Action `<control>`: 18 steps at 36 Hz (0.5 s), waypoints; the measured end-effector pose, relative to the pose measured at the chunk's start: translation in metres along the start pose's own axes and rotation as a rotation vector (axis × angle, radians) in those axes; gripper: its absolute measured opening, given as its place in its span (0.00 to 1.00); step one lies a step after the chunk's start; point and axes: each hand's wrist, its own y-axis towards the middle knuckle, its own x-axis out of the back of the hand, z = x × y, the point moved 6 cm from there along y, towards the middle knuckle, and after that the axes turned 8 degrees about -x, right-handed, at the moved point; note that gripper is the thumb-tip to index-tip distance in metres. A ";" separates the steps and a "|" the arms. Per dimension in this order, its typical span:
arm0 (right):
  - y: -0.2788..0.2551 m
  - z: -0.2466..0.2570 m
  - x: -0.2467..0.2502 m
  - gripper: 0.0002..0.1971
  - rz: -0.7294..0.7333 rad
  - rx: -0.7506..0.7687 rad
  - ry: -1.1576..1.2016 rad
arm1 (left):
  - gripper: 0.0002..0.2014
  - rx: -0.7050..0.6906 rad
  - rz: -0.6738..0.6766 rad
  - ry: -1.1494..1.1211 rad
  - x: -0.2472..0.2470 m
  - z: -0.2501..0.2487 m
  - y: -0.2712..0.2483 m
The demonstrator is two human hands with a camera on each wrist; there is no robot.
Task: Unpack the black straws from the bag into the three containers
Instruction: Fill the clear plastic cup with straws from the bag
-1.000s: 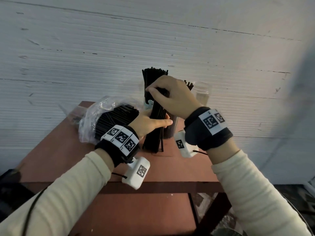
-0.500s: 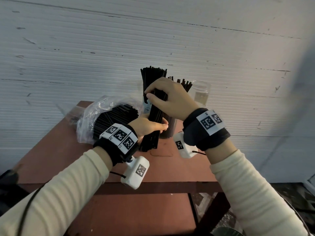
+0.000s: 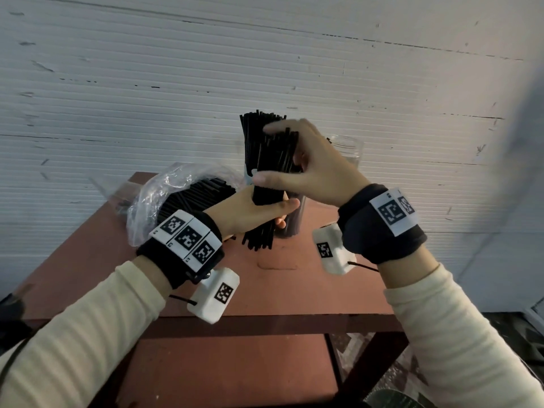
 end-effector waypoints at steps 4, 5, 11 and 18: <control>-0.003 -0.005 -0.020 0.24 0.252 -0.028 0.061 | 0.14 -0.070 0.106 0.023 -0.004 -0.022 -0.001; -0.003 -0.005 -0.022 0.21 0.262 -0.014 0.063 | 0.12 -0.079 0.118 0.039 -0.006 -0.024 -0.001; 0.008 -0.001 0.001 0.13 0.102 0.031 0.098 | 0.23 -0.055 -0.039 -0.048 -0.001 -0.013 0.009; 0.034 -0.009 0.069 0.14 -0.260 -0.037 0.211 | 0.50 -0.122 -0.575 0.052 0.025 -0.004 0.027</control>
